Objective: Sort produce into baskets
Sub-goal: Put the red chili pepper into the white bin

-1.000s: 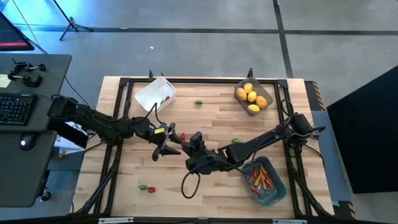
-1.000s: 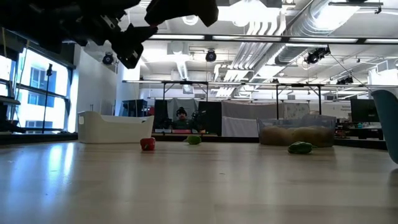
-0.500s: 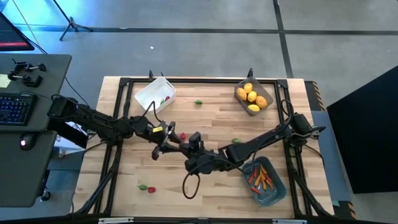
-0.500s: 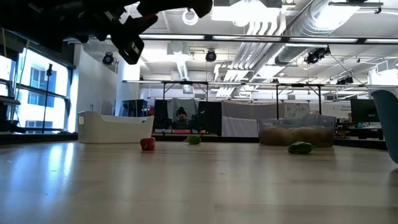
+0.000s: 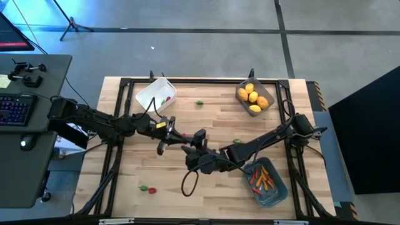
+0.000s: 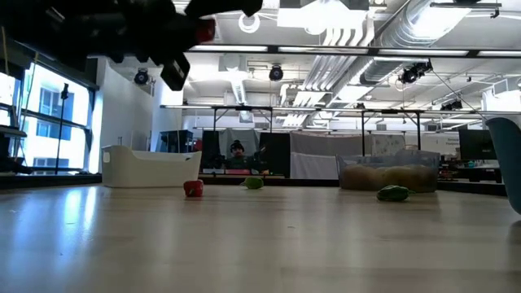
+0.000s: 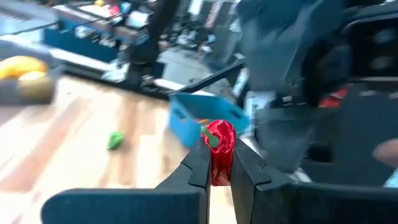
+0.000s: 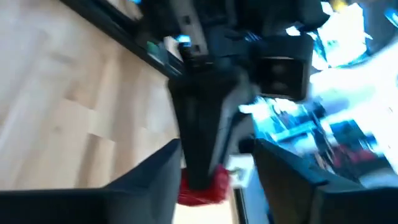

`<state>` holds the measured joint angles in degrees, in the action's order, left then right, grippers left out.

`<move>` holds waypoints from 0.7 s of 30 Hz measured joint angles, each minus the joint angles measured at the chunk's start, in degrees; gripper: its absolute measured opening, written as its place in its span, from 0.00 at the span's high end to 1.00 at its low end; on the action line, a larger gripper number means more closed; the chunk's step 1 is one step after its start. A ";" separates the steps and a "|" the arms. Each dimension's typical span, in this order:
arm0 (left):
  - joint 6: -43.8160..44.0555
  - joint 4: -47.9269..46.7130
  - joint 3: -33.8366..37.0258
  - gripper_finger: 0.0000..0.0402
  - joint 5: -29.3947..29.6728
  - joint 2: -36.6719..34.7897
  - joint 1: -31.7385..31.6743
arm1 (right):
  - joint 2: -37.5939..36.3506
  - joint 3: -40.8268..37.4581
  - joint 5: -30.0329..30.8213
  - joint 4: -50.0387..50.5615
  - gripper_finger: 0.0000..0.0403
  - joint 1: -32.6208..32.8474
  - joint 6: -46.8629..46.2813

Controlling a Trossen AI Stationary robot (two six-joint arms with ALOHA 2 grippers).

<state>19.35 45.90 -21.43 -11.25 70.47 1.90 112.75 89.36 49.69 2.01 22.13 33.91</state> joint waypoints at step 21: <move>-20.10 -68.87 -21.36 0.96 19.40 -1.04 -35.89 | 0.00 -0.20 2.44 20.04 0.80 -2.44 -28.13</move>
<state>-0.74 -22.97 -42.79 8.16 69.43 -33.99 112.75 89.17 52.13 22.05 19.69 5.77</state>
